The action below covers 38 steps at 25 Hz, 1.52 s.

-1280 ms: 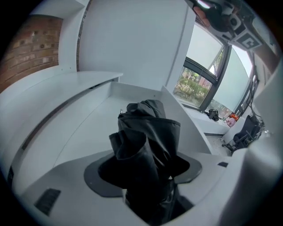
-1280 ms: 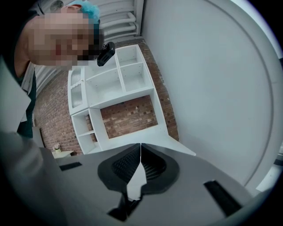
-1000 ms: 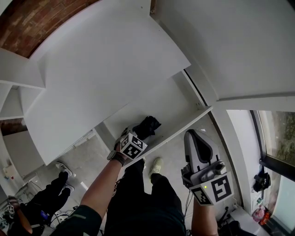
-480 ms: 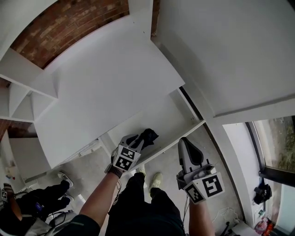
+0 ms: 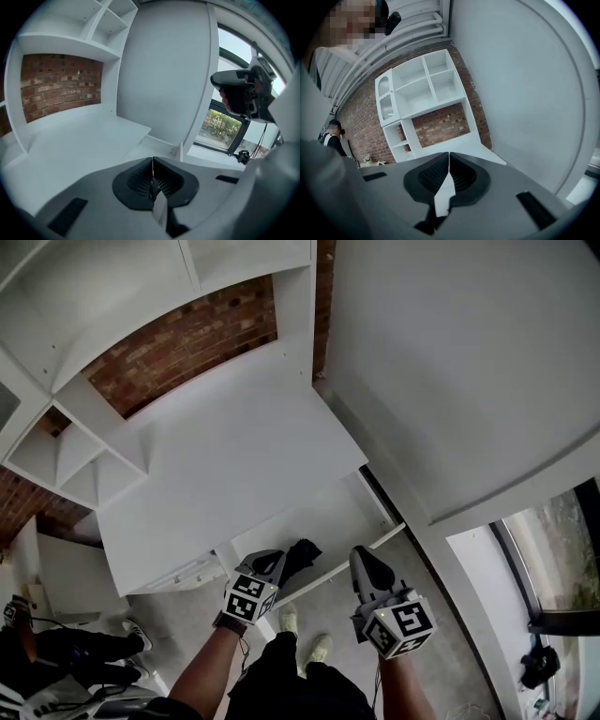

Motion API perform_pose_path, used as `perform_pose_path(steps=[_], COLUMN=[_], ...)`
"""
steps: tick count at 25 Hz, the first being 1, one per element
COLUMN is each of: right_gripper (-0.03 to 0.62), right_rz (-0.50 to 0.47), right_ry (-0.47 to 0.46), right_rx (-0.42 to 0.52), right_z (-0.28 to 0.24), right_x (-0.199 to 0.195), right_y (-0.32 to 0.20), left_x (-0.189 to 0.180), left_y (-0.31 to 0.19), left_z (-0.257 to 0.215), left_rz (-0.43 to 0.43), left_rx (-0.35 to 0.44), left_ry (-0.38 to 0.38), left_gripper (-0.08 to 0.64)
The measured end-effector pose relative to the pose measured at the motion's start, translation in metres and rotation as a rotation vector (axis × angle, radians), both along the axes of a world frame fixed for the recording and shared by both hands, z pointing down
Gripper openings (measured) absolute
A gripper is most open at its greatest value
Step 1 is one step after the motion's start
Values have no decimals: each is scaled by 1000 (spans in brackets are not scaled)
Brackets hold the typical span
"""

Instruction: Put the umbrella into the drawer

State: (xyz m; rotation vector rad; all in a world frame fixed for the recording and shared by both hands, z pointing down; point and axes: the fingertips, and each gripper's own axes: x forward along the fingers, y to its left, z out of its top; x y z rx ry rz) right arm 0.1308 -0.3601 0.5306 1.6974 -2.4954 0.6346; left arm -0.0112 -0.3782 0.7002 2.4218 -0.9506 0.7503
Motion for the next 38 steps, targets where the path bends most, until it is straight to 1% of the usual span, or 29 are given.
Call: perform_pose_path(steps=[4,8,11,14,19,24,28,32,38], right_gripper=[5,5,5,5,5,5,5,5,5], right_rz=[-33,-45,-59,-80,-97,-100,-93,-90,-76], right_ry=[10,12,-6,9,20,52,66,104,121], right_rx=[25,51,68,92,156,211,257,314,399], right_z=[-15,-29,-39,-55,-83,-110,-134,-160,-205], right_x=[-3,-6,-13,-19,-24,-23,-18,-11,-3], right_y=[10,22,31,40,46,53,58,60,63], left_x=[-5,-9,-10,-13,-15,-22,-22,-19,-20], left_y=[6,18,31,43,56,64,72,76,82], left_z=[-49,-98,-134,-169,-221,-256,-290,-324,-366], left_rz=[-49,-96,-118,-143,-162,-190,-210,-226,-244], left_rx=[69,124,159,185,266,317,366,422,489], left_ry=[51,100,150,215,292,316,357,403,408], left_gripper=[8,8,6,6,6,6,6,6,6])
